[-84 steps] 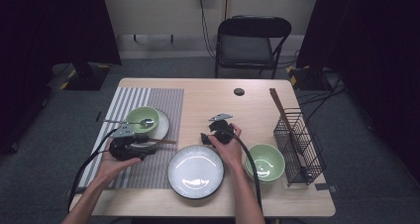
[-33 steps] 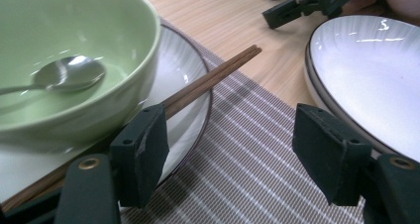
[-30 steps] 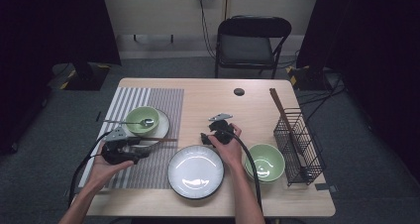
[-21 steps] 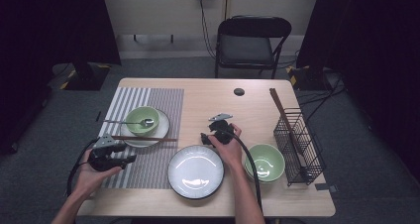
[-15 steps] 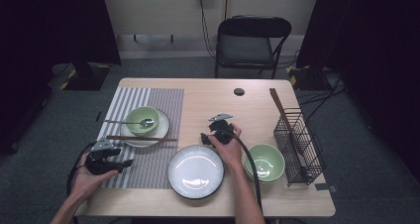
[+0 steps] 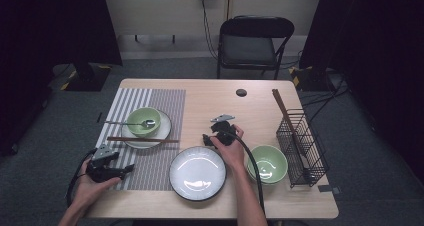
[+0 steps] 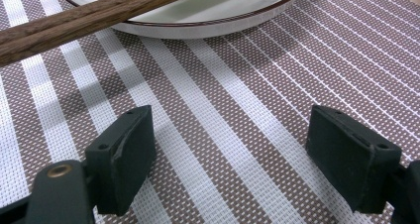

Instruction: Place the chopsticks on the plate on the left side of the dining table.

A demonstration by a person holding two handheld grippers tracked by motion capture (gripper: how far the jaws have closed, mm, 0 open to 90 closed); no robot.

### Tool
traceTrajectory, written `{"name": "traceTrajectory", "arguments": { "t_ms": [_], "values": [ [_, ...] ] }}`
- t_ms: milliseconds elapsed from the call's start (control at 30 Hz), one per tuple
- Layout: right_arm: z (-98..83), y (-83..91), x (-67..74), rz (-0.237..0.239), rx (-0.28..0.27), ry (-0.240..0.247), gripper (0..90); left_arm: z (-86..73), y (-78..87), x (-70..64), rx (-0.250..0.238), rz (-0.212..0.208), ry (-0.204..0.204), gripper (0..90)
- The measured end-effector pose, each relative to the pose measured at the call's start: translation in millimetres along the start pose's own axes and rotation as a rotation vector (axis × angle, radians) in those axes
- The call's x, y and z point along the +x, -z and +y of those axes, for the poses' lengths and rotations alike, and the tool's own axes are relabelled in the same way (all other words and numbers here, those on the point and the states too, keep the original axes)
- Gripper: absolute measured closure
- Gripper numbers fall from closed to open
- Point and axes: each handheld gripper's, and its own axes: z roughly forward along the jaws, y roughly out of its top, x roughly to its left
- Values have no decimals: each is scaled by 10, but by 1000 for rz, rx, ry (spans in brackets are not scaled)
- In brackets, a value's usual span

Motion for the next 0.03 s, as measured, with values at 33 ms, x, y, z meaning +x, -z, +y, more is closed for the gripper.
{"name": "traceTrajectory", "arguments": {
  "t_ms": [33],
  "values": [
    [0, 0, 0, 0, 0, 0, 187, 0, 0, 0, 0, 0, 0, 186]
  ]
}}
